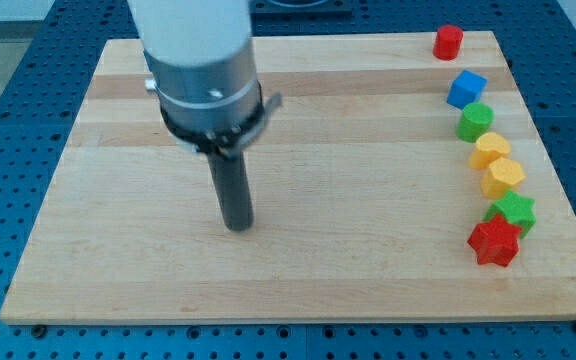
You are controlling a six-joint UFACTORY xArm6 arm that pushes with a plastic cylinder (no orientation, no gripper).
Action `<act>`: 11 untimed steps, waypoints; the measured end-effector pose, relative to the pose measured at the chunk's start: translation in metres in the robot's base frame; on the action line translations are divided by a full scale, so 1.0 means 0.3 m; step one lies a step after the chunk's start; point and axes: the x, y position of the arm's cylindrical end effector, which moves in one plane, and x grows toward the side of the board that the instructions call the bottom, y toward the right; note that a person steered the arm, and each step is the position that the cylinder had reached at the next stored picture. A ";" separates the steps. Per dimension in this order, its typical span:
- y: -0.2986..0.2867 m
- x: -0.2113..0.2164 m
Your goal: Point your arm at the green star
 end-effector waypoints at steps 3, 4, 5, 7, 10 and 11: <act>0.383 0.249; 0.538 0.254; 0.699 0.254; 0.987 0.194; 1.154 0.029; 1.137 0.017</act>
